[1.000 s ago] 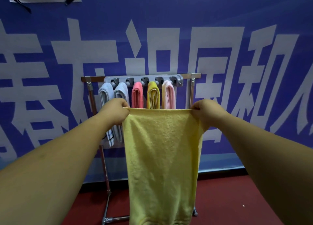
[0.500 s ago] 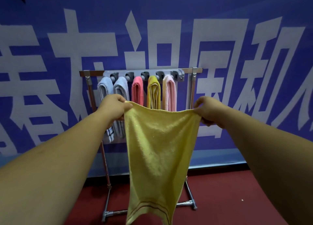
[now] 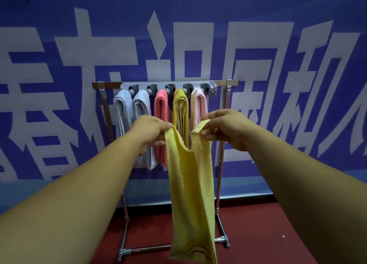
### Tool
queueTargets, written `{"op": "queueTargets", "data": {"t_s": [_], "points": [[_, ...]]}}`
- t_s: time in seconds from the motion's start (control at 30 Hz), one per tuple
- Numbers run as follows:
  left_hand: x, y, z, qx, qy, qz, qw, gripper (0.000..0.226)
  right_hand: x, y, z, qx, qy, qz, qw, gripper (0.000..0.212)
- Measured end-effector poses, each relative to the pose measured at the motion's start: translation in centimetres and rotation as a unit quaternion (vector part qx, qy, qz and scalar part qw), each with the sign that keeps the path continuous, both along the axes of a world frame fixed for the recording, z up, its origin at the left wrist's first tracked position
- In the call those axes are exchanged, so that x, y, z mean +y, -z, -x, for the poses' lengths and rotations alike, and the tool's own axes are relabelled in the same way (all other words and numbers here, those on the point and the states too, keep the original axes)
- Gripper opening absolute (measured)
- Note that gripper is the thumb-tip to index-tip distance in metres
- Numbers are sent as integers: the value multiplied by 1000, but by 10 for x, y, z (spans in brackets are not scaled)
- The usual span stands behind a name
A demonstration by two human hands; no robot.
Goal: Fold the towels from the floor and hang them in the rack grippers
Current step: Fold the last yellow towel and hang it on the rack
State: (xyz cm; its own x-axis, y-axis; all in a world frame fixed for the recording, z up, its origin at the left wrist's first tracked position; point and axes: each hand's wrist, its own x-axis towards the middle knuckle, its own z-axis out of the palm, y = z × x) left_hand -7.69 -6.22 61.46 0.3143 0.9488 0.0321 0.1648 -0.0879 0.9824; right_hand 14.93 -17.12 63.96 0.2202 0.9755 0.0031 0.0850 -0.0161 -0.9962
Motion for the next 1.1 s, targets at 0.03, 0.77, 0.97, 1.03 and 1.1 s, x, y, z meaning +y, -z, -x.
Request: {"op": "queueTargets", "data": {"t_s": [0.03, 0.77, 0.97, 1.03, 1.1], "points": [[-4, 1, -6, -9, 4, 3, 1000, 18, -1, 3, 4, -25, -5, -8, 1000, 21], [-65, 76, -24, -137, 69, 55, 987, 24, -7, 101, 41, -218, 108, -102, 965, 14], [-62, 78, -18, -138, 65, 37, 988, 25, -2, 98, 49, -221, 126, -104, 961, 19], [-62, 78, -16, -146, 74, 32, 986, 22, -1, 98, 52, -228, 137, -104, 958, 20], [-61, 78, -14, -135, 84, 8, 987, 16, 0, 98, 54, -230, 139, -107, 957, 20]]}}
